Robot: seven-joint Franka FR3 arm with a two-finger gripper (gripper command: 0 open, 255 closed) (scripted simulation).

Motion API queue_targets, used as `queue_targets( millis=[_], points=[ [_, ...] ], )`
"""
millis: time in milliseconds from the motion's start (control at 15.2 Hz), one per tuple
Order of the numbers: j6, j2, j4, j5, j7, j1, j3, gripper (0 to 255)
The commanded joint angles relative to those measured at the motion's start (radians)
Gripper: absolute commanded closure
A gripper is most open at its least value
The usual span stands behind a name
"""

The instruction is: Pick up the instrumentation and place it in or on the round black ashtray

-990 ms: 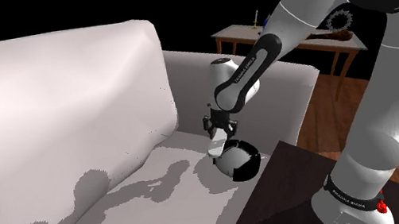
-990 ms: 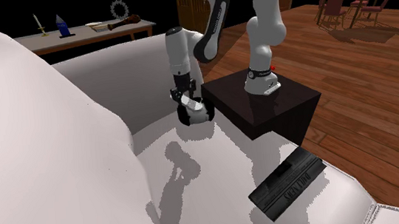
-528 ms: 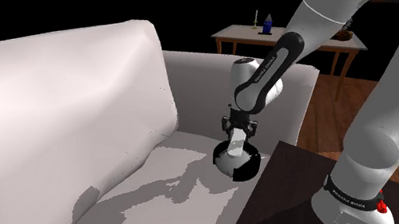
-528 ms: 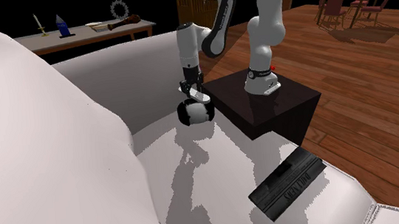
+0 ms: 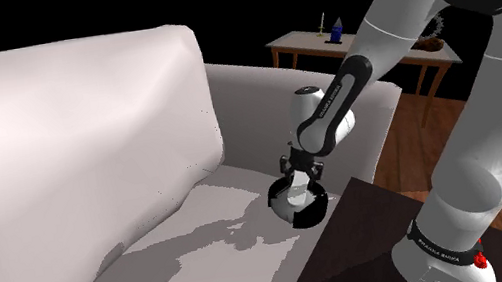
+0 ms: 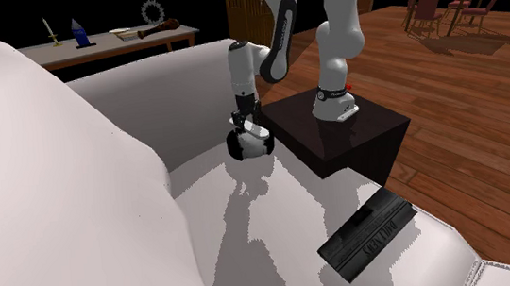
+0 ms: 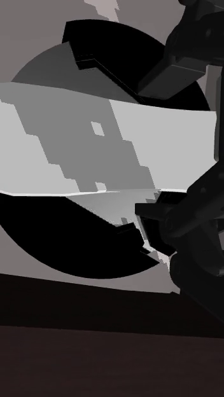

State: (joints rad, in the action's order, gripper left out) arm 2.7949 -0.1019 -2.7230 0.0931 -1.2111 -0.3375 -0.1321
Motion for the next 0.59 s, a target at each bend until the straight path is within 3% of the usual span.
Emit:
queue_targets(
  millis=[0, 264, 528],
  points=[
    [0.033, -0.037, 0.004, 0.022, -0.018, 0.004, 0.007, 255],
    [0.107, -0.128, 0.020, 0.076, -0.059, 0.022, 0.038, 255],
    [0.107, -0.128, 0.020, 0.075, -0.058, 0.024, 0.039, 255]
  ],
)
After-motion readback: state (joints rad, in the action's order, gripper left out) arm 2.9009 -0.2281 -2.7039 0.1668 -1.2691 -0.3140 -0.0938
